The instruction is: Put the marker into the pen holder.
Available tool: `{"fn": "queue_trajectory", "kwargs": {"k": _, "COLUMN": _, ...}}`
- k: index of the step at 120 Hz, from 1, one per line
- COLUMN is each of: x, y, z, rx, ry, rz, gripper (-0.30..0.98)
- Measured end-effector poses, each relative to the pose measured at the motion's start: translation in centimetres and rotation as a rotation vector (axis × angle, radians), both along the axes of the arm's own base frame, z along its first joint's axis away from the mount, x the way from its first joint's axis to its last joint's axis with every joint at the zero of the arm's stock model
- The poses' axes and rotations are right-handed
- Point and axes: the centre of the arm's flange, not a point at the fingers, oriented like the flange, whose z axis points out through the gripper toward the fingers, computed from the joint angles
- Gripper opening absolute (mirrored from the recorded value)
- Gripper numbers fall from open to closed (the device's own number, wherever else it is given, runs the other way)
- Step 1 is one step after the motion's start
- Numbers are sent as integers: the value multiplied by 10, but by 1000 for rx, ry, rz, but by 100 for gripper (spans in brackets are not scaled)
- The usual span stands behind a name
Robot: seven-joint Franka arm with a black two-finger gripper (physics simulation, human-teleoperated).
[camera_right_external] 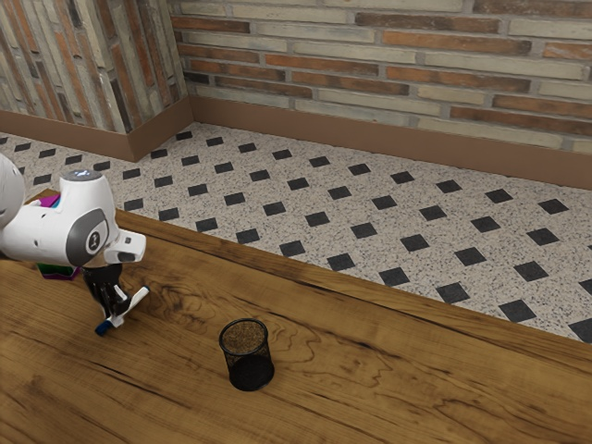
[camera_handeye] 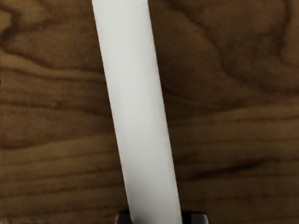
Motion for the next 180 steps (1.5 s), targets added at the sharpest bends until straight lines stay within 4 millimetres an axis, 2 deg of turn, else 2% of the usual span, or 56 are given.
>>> {"fn": "queue_trajectory", "kwargs": {"k": 28, "x": 0, "y": 0, "z": 3, "rx": 15, "ry": -4, "rz": 40, "gripper": -9}}
{"fn": "queue_trajectory", "kwargs": {"k": 36, "x": 1, "y": -1, "z": 9, "rx": 15, "ry": -15, "rz": 51, "gripper": -10}}
{"fn": "queue_trajectory", "kwargs": {"k": 45, "x": 5, "y": -3, "z": 24, "rx": 17, "ry": -40, "rz": 57, "gripper": -10}}
{"fn": "queue_trajectory", "kwargs": {"k": 61, "x": 23, "y": -18, "z": 72, "rx": 28, "ry": -96, "rz": 34, "gripper": -10}}
{"fn": "queue_trajectory", "kwargs": {"k": 66, "x": 39, "y": -31, "z": 94, "rx": 40, "ry": -116, "rz": 3, "gripper": -10}}
{"fn": "queue_trajectory", "kwargs": {"k": 78, "x": 78, "y": -76, "z": 141, "rx": 67, "ry": -136, "rz": -81, "gripper": -10}}
{"fn": "queue_trajectory", "kwargs": {"k": 97, "x": 131, "y": -142, "z": 187, "rx": 95, "ry": -59, "rz": -151, "gripper": -10}}
{"fn": "queue_trajectory", "kwargs": {"k": 107, "x": 144, "y": -182, "z": 208, "rx": 96, "ry": 35, "rz": -166, "gripper": -10}}
{"fn": "queue_trajectory", "kwargs": {"k": 121, "x": 139, "y": -215, "z": 198, "rx": 86, "ry": 240, "rz": -152, "gripper": -10}}
{"fn": "queue_trajectory", "kwargs": {"k": 142, "x": 119, "y": -256, "z": 186, "rx": 62, "ry": 478, "rz": -141, "gripper": -8}}
{"fn": "queue_trajectory", "kwargs": {"k": 163, "x": 98, "y": -291, "z": 183, "rx": 57, "ry": 602, "rz": -155, "gripper": -8}}
{"fn": "queue_trajectory", "kwargs": {"k": 180, "x": 89, "y": -317, "z": 179, "rx": 60, "ry": 651, "rz": -172, "gripper": -8}}
